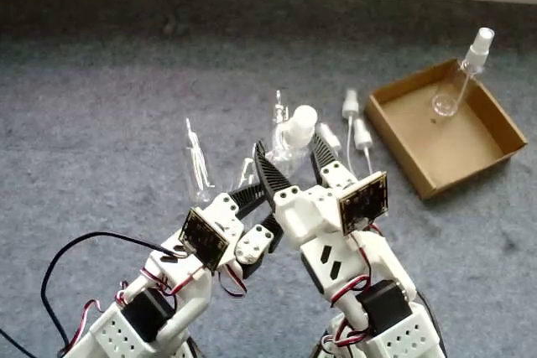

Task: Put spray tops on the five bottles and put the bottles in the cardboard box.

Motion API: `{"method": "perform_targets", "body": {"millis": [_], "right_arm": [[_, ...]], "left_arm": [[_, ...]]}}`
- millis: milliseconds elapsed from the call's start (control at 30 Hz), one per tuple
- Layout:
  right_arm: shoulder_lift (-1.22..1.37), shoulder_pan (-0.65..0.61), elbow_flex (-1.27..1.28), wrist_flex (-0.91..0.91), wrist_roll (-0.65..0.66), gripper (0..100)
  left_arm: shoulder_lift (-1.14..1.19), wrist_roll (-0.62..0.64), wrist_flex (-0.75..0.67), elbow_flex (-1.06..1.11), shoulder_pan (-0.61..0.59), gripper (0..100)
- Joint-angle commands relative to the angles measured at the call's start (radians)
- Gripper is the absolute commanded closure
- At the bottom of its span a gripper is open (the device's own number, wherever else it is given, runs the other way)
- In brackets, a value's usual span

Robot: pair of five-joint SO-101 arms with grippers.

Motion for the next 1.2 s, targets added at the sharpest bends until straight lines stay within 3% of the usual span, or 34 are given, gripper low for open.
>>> {"method": "perform_targets", "body": {"millis": [0,267,433,600,900,1167], "right_arm": [[-0.015,-0.015,-0.019,0.004,0.003,91.6],[-0.015,-0.01,-0.018,0.004,0.006,91.6],[-0.015,-0.01,-0.013,0.004,0.008,91.6],[-0.015,0.001,-0.013,0.004,0.008,91.6],[-0.005,0.334,-0.022,0.004,0.006,91.6],[-0.004,0.552,-0.025,-0.001,0.011,91.6]], "left_arm": [[-0.015,0.008,-0.048,0.022,-0.03,100],[-0.015,0.008,-0.048,0.022,-0.033,100],[-0.015,0.009,-0.049,0.022,-0.113,100],[-0.015,0.009,-0.044,0.022,-0.119,100],[-0.015,0.005,0.08,0.015,-0.119,99],[-0.015,0.005,0.08,0.022,-0.119,99]]}}
